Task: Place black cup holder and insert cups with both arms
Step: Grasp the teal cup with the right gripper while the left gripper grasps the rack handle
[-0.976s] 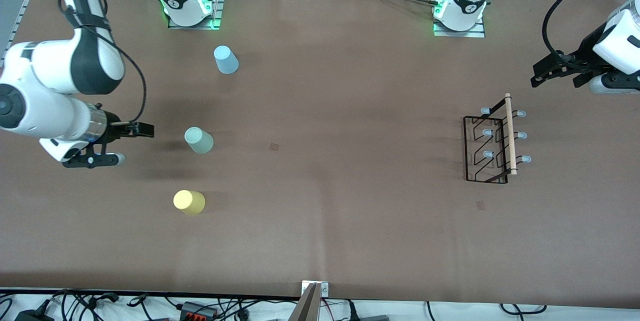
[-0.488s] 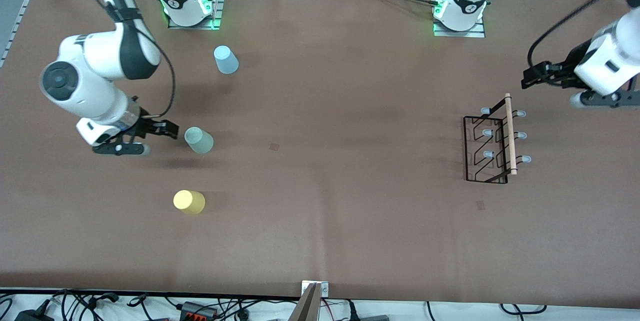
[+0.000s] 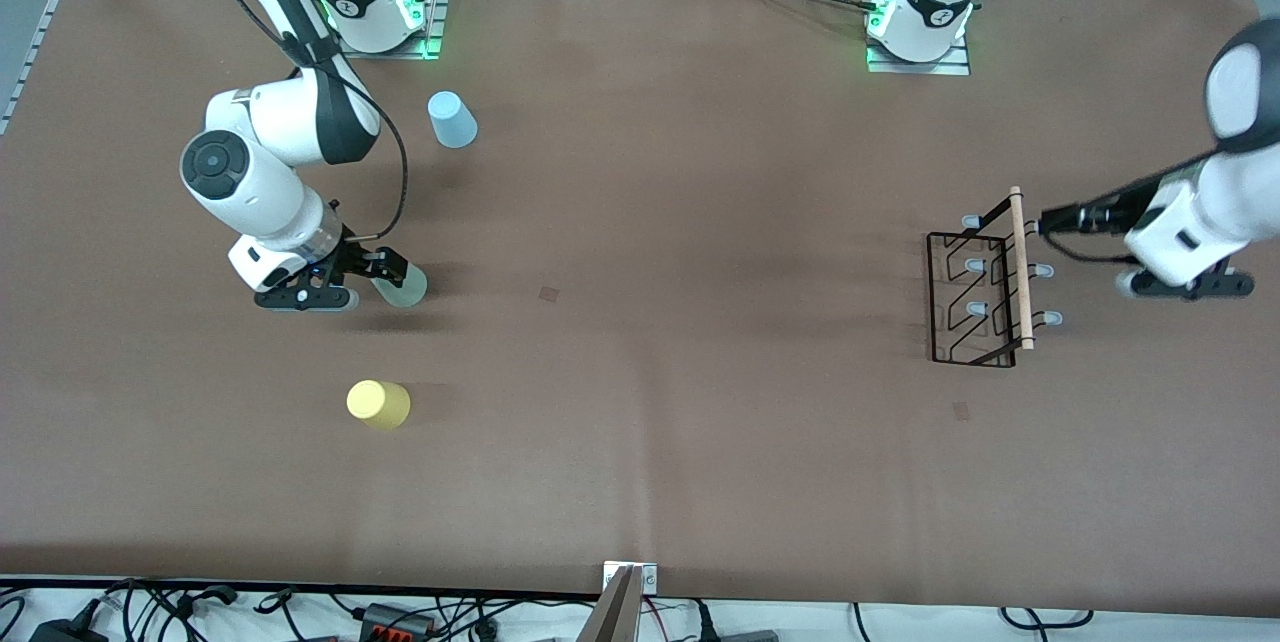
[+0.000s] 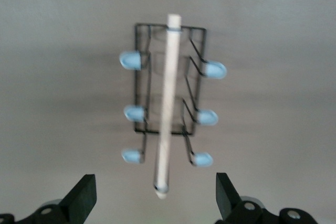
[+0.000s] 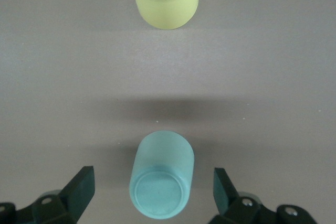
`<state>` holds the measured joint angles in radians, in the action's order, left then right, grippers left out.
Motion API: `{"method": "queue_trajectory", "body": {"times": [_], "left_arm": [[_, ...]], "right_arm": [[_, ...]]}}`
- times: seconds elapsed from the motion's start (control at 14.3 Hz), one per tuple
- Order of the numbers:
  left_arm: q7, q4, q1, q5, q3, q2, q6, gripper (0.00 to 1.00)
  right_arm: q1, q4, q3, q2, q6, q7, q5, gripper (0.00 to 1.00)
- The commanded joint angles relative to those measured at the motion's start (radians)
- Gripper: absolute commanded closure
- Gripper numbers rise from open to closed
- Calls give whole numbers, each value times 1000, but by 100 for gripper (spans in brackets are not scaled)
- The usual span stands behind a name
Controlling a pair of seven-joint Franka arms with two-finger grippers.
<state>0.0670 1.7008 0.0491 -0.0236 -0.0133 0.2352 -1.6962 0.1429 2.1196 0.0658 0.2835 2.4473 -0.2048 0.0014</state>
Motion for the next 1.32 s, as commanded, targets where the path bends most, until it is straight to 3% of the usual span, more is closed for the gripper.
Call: {"method": "queue_trajectory", "body": {"times": [0.0,0.21,0.35,0.42,0.77,0.91,1.05,1.25], "left_arm": [[60,93,-9,-44,12,6,-148,0],[109,218,-11,-44,12,1,-331,0],[111,261,-11,-44,27,1,-347,0],[111,275,-9,-44,33,-2,-347,6],[111,281,-3,-44,32,6,-339,66],[109,281,2,-42,33,15,-338,82],[109,275,2,-42,32,13,-336,95],[111,266,2,-42,32,9,-332,99]], "right_arm": [[26,16,-6,8,21,-25,17,0],[26,62,-6,13,91,-54,19,0],[26,68,-6,13,96,-56,19,0],[26,68,-7,13,96,-56,19,0],[24,74,-9,45,145,-56,19,0],[24,72,-9,65,174,-54,17,0],[24,71,-9,77,187,-51,15,0],[26,85,-9,75,182,-45,14,0]]}}
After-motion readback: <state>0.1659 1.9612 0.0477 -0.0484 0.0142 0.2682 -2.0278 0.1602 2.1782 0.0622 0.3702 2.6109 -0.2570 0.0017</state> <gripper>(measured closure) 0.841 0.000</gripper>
